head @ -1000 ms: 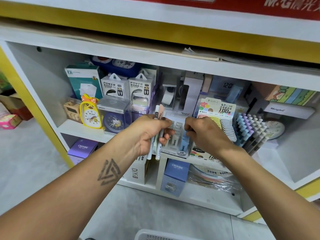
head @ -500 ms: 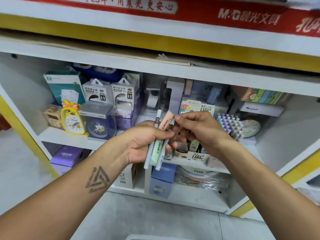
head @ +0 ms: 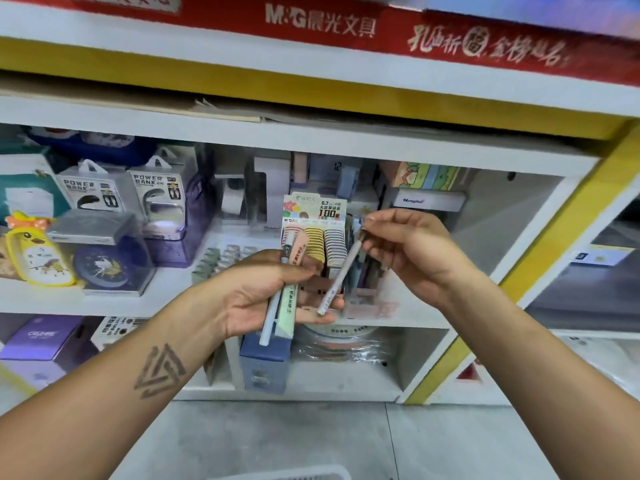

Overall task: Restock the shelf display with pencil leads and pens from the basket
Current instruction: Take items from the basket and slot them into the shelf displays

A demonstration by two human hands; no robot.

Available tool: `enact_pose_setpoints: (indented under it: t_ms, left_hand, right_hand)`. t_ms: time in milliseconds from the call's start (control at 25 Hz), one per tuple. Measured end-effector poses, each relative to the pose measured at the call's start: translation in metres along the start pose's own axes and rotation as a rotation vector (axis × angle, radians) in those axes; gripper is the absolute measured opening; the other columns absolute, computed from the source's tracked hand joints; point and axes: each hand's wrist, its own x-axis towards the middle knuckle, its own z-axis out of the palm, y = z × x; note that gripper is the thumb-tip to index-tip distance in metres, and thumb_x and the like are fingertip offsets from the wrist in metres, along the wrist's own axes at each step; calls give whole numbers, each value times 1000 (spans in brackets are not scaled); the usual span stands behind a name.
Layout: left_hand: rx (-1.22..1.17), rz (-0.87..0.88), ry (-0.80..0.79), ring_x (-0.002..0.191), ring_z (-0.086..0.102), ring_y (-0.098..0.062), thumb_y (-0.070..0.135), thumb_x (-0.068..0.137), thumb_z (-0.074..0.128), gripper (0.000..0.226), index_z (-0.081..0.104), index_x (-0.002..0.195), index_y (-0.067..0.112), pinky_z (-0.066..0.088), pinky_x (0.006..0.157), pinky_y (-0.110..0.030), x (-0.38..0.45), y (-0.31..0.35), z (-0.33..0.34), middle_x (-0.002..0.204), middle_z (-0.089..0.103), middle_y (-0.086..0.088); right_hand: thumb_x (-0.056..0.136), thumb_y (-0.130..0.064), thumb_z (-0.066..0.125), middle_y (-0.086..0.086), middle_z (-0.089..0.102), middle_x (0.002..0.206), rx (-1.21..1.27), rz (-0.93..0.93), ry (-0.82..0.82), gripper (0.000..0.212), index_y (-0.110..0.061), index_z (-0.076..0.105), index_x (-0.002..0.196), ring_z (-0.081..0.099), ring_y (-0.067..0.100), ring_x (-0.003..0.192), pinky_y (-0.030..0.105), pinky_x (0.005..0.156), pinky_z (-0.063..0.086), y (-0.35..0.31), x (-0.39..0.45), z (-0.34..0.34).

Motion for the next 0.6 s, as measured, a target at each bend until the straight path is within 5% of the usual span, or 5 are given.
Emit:
enact_pose_setpoints:
  t_ms: [120, 240, 440, 600]
  left_hand:
    - [134, 5, 97, 77, 73, -37, 3, 92, 60, 14, 56, 104, 8, 58, 54, -37, 12, -8, 10, 97, 72, -28]
    - [187, 28, 142, 47, 49, -18, 7, 94, 60, 14, 51, 105, 8, 35, 38, -19, 23, -14, 18, 78, 66, -21]
    - [148, -22, 80, 43, 38, -12, 30, 96, 59, 29, 59, 105, 2, 26, 33, -16, 34, -18, 30, 71, 54, -11]
    - [182, -6, 75, 45, 39, -13, 39, 92, 64, 43, 67, 112, 1, 27, 35, -17, 39, -23, 36, 67, 53, -8]
  right_hand:
    - [88, 4, 67, 10, 69, 69, -76, -93, 67, 8, 1, 67, 95, 64, 16, 57, 21, 56, 55, -5, -7, -24]
    - [87, 4, 70, 14, 68, 70, -205, -212, 137, 13, 3, 66, 99, 65, 19, 58, 25, 59, 56, -7, -14, -43]
    - [88, -1, 70, 26, 68, 83, -474, -428, 277, 9, -6, 66, 95, 68, 29, 68, 37, 67, 62, -13, -24, -66]
    - [89, -6, 71, 12, 69, 83, -664, -514, 325, 16, -20, 65, 93, 68, 31, 81, 48, 76, 59, -9, -23, -80]
